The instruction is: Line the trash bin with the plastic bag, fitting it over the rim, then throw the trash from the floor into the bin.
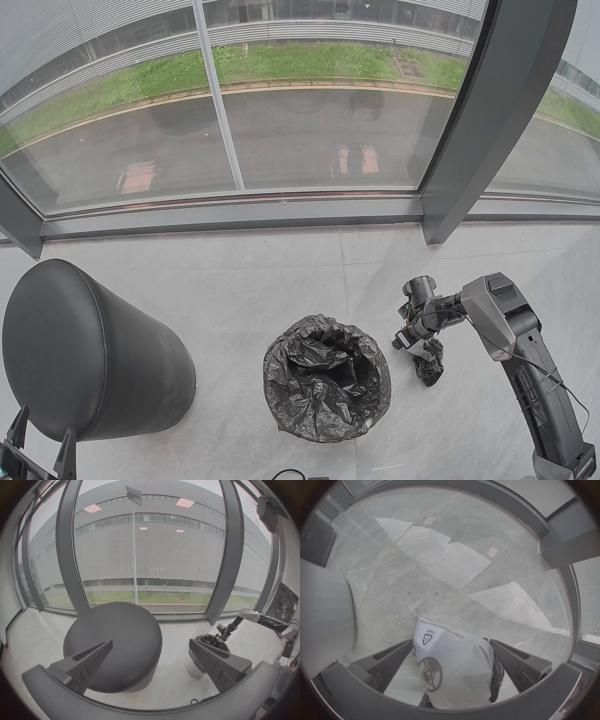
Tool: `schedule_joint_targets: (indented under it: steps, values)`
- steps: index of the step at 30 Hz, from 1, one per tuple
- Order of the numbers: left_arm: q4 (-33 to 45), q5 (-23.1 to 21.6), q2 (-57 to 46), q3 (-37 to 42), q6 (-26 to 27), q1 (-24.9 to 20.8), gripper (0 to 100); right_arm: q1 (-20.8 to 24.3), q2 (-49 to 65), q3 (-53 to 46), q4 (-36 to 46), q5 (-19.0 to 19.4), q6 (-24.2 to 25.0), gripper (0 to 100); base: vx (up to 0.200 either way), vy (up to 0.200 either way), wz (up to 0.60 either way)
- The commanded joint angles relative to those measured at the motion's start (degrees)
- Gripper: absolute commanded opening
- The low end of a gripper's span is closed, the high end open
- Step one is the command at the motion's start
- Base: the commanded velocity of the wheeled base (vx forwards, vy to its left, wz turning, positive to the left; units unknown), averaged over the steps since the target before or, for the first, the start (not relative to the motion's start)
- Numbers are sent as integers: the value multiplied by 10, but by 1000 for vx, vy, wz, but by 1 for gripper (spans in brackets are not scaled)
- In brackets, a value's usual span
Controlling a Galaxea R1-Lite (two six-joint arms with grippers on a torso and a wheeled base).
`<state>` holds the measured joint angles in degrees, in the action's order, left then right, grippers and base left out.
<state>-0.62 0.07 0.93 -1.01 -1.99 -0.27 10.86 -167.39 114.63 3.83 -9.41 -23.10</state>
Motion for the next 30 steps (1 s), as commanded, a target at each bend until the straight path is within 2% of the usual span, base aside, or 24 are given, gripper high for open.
schedule_joint_targets:
  steps: [1,16,17,30]
  values:
    - [-1,0,-8,10,0,0,100,-1,-13,0,0,-2,1,100,0,0,0]
    - [0,0,-8,10,0,0,100,-3,-10,0,9,-13,2,100,0,0,0]
    - [0,0,-8,10,0,0,100,-3,-9,0,9,-13,2,0,0,0,0]
    - [-1,0,-8,10,0,0,100,-3,33,0,11,-20,24,0,0,0,0]
